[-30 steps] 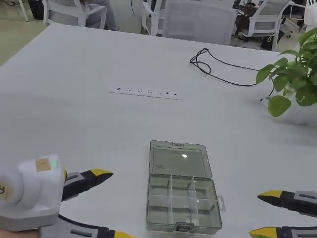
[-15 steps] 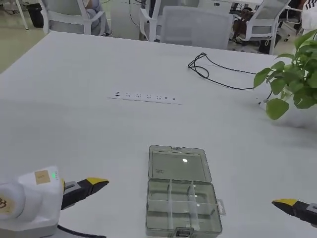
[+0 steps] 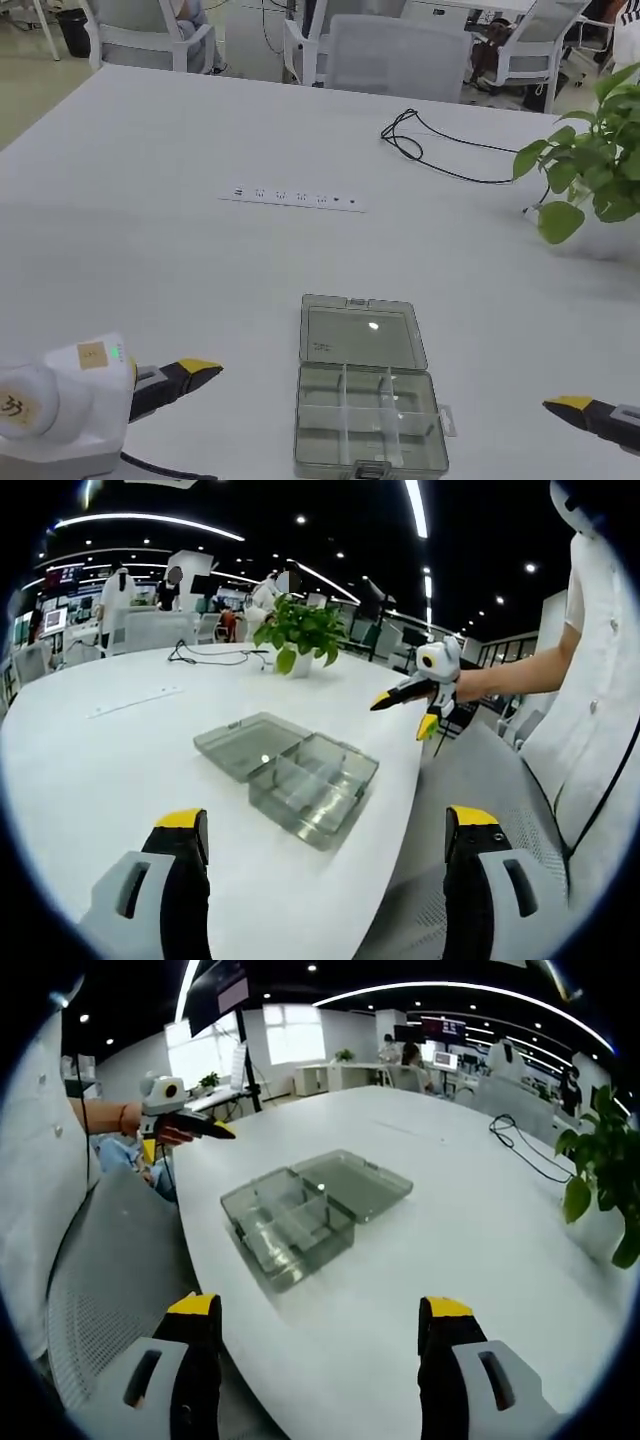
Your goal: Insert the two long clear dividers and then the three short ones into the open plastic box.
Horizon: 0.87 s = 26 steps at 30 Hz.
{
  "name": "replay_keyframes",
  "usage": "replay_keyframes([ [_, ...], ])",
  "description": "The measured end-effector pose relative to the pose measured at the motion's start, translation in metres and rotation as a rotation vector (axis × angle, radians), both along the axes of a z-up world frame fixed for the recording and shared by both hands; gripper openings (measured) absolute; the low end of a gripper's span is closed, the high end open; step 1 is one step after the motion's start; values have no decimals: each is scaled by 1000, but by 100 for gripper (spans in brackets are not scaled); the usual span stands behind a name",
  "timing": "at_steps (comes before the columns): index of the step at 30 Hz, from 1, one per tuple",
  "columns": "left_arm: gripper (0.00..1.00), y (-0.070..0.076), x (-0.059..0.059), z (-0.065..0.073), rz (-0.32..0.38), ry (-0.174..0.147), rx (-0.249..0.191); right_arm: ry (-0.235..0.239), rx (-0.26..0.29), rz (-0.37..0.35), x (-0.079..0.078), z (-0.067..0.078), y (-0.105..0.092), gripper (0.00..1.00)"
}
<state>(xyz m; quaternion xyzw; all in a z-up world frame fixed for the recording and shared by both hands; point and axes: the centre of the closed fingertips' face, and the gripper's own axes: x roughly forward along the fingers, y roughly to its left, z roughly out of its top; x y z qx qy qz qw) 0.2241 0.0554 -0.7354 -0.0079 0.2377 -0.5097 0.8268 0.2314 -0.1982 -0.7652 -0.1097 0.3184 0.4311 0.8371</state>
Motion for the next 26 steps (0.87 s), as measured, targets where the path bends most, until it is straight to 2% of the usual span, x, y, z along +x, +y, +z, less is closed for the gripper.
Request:
replay_keyframes([
  [14, 100, -3, -3, 0, -10, 3, -9, -3, -8, 32, 4, 1, 5, 82],
  [26, 100, -11, -10, 0, -25, 2, -14, -6, -17, 51, -1, 4, 9, 82],
])
